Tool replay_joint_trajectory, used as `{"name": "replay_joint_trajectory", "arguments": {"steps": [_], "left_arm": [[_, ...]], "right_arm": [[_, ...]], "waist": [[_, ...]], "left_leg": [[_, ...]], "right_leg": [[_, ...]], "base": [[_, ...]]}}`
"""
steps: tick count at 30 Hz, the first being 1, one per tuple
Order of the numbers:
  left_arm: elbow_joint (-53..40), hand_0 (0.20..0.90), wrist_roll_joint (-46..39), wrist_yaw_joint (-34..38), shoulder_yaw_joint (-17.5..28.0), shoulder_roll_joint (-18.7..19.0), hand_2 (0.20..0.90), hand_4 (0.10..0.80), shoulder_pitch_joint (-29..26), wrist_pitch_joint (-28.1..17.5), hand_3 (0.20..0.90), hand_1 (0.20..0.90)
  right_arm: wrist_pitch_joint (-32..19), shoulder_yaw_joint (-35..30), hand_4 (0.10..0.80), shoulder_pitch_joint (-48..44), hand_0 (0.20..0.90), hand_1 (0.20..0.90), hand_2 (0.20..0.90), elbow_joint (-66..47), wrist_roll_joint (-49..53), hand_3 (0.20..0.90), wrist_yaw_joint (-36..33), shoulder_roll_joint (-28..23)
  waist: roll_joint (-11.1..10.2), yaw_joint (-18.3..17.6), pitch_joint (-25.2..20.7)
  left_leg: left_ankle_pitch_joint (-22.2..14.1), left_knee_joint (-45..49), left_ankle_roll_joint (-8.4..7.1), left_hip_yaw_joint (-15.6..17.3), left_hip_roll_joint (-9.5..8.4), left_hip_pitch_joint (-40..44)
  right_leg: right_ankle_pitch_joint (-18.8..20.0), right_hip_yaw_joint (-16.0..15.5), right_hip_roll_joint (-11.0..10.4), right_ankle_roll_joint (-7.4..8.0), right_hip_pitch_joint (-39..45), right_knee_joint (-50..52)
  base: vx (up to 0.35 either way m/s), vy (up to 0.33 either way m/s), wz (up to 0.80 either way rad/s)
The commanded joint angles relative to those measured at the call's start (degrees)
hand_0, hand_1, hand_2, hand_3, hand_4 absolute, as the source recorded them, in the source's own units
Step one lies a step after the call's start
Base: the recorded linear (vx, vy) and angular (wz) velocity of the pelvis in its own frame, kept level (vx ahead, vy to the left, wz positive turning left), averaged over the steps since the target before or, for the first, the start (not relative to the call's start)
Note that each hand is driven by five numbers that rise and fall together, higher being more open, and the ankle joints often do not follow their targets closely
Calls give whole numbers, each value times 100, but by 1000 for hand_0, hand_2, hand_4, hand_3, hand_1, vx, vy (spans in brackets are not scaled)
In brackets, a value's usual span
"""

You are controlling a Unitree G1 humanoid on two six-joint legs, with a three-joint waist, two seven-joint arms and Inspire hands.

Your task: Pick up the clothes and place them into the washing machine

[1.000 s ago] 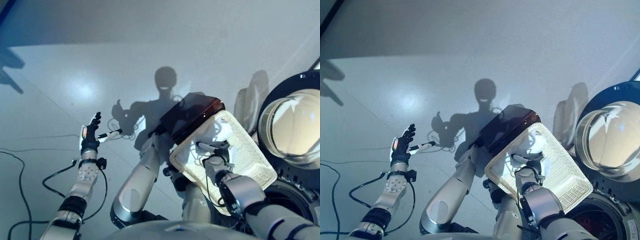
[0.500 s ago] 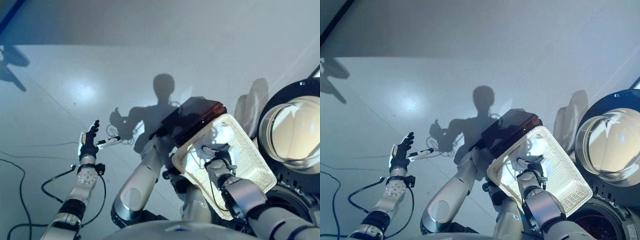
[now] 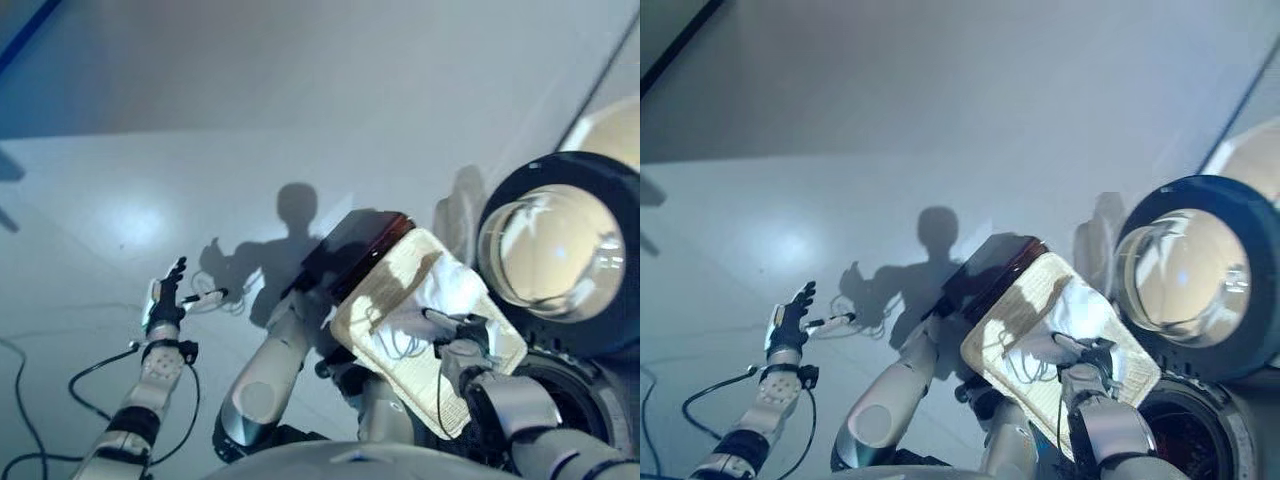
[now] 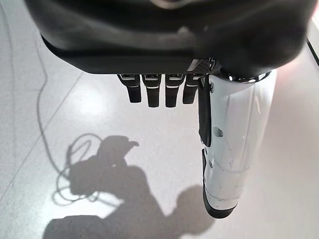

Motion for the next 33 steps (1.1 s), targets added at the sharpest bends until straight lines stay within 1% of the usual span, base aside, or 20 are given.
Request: {"name": "replay_joint_trajectory", "arguments": {"steps": [1,3,4,5,6,7,9,10,11,12,15,18,19,20,22,26,28,29,31,33], "left_arm": [[269,900,-65,62,173,55,900,800,6,-314,900,900],[469,900,-164,9,118,-47,900,800,135,-370,900,900],[485,900,-198,-10,44,-96,900,800,254,-393,900,900],[485,900,-199,-10,40,-100,900,800,259,-395,900,900],[572,900,-333,-65,28,-210,900,800,442,-448,900,900],[620,900,-387,-92,-42,-279,900,800,508,-486,900,900],[603,900,-566,-181,-152,-414,900,800,625,-530,900,900],[603,900,-569,-183,-156,-418,900,800,628,-530,900,900],[584,900,-698,-191,-182,-454,900,800,694,-594,900,900],[507,900,-854,-238,-251,-543,900,800,771,-640,900,900],[408,900,-1085,-290,-408,-693,900,800,791,-738,900,900],[283,900,-1319,-322,-612,-810,900,800,762,-846,900,900],[282,900,-1321,-322,-615,-810,900,800,760,-845,900,900],[218,900,-1426,-326,-761,-890,900,800,728,-883,900,900],[163,900,-1510,-286,-978,-984,900,800,645,-940,900,900],[80,900,-1536,-188,-1318,-1087,900,800,489,-936,900,900],[7,900,-1548,-134,-1432,-1078,900,800,457,-930,900,900],[10,900,-1546,-131,-1429,-1086,900,800,438,-929,900,900],[75,900,-1552,-106,-1565,-1093,900,800,354,-909,900,900],[72,900,-1550,-105,-1568,-1111,900,800,301,-892,900,900]], "right_arm": [[-393,-199,300,691,200,200,200,21,794,200,198,-807],[-484,-280,300,722,200,200,200,-115,999,200,252,-745],[-597,-353,300,677,200,200,200,-255,1188,200,316,-739],[-597,-352,300,687,200,200,200,-260,1192,200,318,-743],[-706,-458,300,712,200,200,200,-610,1433,200,473,-742],[-872,-570,300,735,200,200,200,-842,1828,200,581,-683],[-974,-749,300,749,200,200,200,-1038,2215,200,667,-658],[-972,-749,300,758,200,200,200,-1044,2218,200,666,-662],[-1109,-810,300,719,200,200,200,-1293,2564,200,736,-566],[-1152,-862,300,759,200,200,200,-1658,2711,200,776,-450],[-1360,-890,300,811,200,200,200,-2362,3141,200,773,-177],[-1607,-1000,300,925,200,200,200,-3091,3531,200,735,99],[-1606,-1003,300,932,200,200,200,-3104,3529,200,730,101],[-1827,-1128,300,977,200,200,200,-3575,3791,200,715,300],[-2135,-1333,300,908,200,200,200,-4084,4035,200,641,435],[-2501,-1618,300,496,200,200,200,-4449,3910,200,214,415],[-2629,-1669,300,90,200,200,200,-4466,3879,200,5,252],[-2628,-1672,300,65,200,200,200,-4459,3868,200,-8,242],[-2722,-1710,300,-769,200,200,200,-4238,3788,200,-264,-203],[-2728,-1660,300,-925,200,200,200,-4222,3727,200,-335,-287]], "waist": [[13,-321,-46],[60,-486,-171],[117,-574,-204],[121,-564,-209],[166,-759,-287],[195,-864,-318],[353,-1020,-408],[357,-1006,-407],[438,-1096,-435],[585,-1255,-489],[816,-1461,-533],[1078,-1620,-565],[1078,-1618,-573],[1268,-1720,-568],[1483,-1829,-533],[1843,-1937,-357],[1953,-1989,-213],[1951,-1966,-210],[2022,-2034,-41],[2007,-2028,-23]], "left_leg": [[-646,139,-59,536,2,232],[-644,58,-53,711,58,377],[-493,54,-34,822,65,376],[-483,40,-31,830,70,382],[-514,19,-23,1032,125,517],[-540,6,-12,1142,136,585],[-564,-45,1,1306,153,703],[-565,-49,2,1317,159,711],[-571,-72,12,1408,172,759],[-570,-120,23,1591,213,830],[-558,-192,43,1778,232,881],[-543,-254,58,1865,236,889],[-507,-263,61,1867,233,868],[-541,-257,68,1902,227,867],[-569,-200,80,1951,205,826],[-652,190,105,2052,190,578],[-852,563,145,2196,188,417],[-880,608,147,2223,196,382],[-1156,1332,220,2448,239,-38],[-1308,1643,247,2540,293,-231]], "right_leg": [[1153,369,79,-94,-68,-850],[1233,533,105,-73,-14,-980],[1426,537,73,-102,-33,-1053],[1445,545,79,-100,-29,-1072],[1506,730,99,-75,-12,-1152],[1554,820,104,-57,-5,-1206],[1623,1014,101,-8,18,-1319],[1630,1025,107,-8,22,-1326],[1659,1116,103,6,5,-1344],[1724,1303,117,29,-54,-1414],[1801,1523,127,63,-137,-1491],[1828,1642,116,68,-219,-1522],[1866,1641,114,65,-236,-1542],[1822,1700,93,69,-288,-1500],[1801,1805,69,62,-368,-1460],[1686,2004,104,-32,-640,-1133],[1549,2159,168,-96,-879,-795],[1533,2190,174,-96,-926,-752],[1394,2429,285,-191,-1386,-215],[1311,2518,341,-208,-1595,-1]], "base": [[-31,35,-57],[-72,88,-43],[-105,105,-53],[-123,138,-70],[-44,79,-75],[-54,92,-61],[-35,57,-70],[-36,56,-61],[-69,105,-52],[-91,111,-39],[-68,76,-60],[-42,47,-32],[-24,56,-19],[-28,57,-17],[-31,65,-23],[-63,43,-16],[-67,40,-19],[-80,43,-37],[-88,26,-48],[-45,-10,-52]]}}
